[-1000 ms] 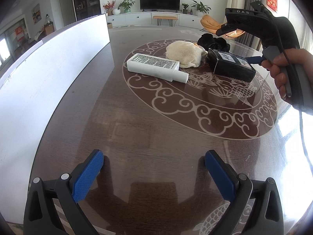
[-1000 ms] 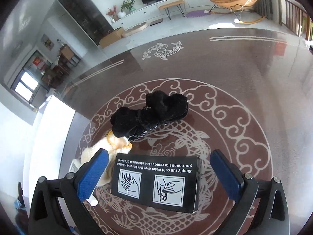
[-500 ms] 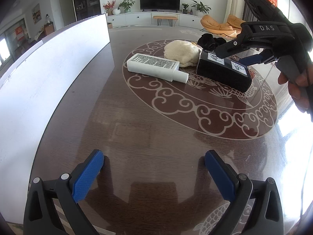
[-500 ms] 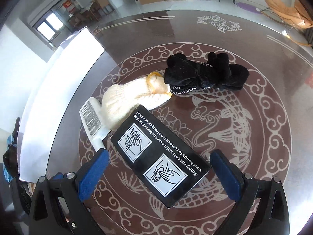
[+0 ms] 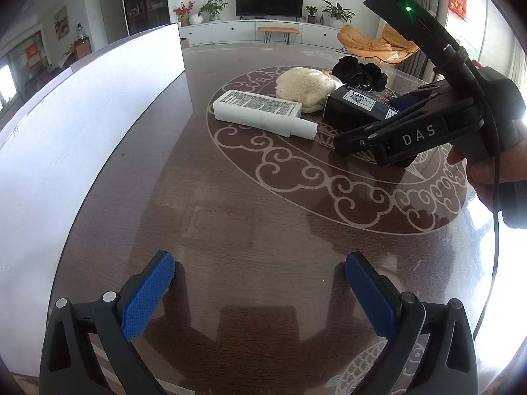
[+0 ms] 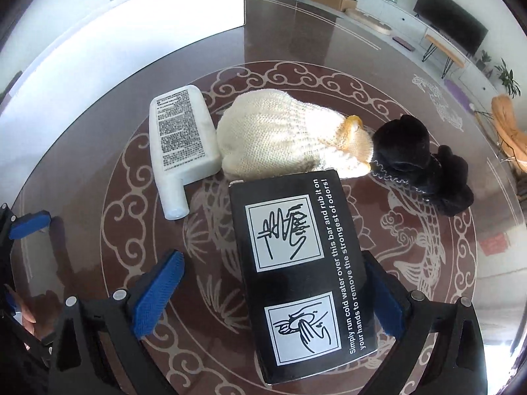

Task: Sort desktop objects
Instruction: 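Close the right tool on the black soap box and lift it, then move the left tool toward the white lotion bottle while the right tool holds the soap box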

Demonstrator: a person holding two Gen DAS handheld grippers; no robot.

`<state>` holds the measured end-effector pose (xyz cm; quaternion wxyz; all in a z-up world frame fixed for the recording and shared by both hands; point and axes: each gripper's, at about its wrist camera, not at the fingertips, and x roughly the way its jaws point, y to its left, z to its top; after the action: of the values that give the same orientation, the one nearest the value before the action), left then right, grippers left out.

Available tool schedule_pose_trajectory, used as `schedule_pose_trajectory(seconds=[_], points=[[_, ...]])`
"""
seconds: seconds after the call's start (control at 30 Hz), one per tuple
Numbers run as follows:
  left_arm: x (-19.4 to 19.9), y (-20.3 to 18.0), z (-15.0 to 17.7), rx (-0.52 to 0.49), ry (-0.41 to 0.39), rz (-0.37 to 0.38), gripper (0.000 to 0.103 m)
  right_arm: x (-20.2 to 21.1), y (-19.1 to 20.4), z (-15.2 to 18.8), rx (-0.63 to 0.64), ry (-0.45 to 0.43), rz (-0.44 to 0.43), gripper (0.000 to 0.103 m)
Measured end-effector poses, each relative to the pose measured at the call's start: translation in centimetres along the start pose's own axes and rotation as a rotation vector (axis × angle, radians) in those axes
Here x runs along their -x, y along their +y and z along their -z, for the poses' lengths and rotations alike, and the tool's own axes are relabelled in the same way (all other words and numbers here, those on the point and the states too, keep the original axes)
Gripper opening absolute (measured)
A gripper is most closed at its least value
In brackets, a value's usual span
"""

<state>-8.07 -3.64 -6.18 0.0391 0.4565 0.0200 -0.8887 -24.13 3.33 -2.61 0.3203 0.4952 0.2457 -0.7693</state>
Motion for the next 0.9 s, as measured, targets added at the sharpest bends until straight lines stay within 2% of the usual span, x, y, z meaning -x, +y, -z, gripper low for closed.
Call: schedule_pose_trajectory(seconds=[0.03,0.07,0.1,0.13,0.4,0.63,0.73,0.8,0.87,0.9], points=[[0.0,0.0,0.0,0.000,0.000,0.000,0.103,0.4,0.0,0.3,-0.015,-0.028,0.013,0.092],[0.0,0.0,0.0,0.000,0.000,0.000,0.103,0.7,-0.1,0.6,-0.039,-0.055,0.018,0.079],[0.0,0.0,0.0,0.000,0.000,0.000,0.103,1.0,-0.4,1.1,-0.074,-0.078,0.018,0.072],[0.0,0.0,0.0,0.000,0.000,0.000,0.103,1.3,-0.7,1.5,-0.118,-0.098,0.015,0.060],[0.0,0.0,0.0,0.000,0.000,0.000,0.103,3.3,0.2,7.2,-0.292,-0.196,0.099,0.060],[0.0,0.1,0.0,0.000,0.000,0.000,0.103,7.1,-0.8,15.9,-0.475,-0.213,0.231,0.060],[0.0,0.1,0.0,0.000,0.000,0.000,0.103,8.9,-0.9,19.3,-0.532,-0.224,0.254,0.061],[0.0,0.1,0.0,0.000,0.000,0.000,0.103,9.5,-0.8,20.4,-0.555,-0.231,0.252,0.065],[0.0,0.1,0.0,0.000,0.000,0.000,0.103,9.7,-0.9,20.9,-0.564,-0.231,0.229,0.088],[0.0,0.1,0.0,0.000,0.000,0.000,0.103,9.8,-0.8,21.2,-0.570,-0.234,0.220,0.091]])
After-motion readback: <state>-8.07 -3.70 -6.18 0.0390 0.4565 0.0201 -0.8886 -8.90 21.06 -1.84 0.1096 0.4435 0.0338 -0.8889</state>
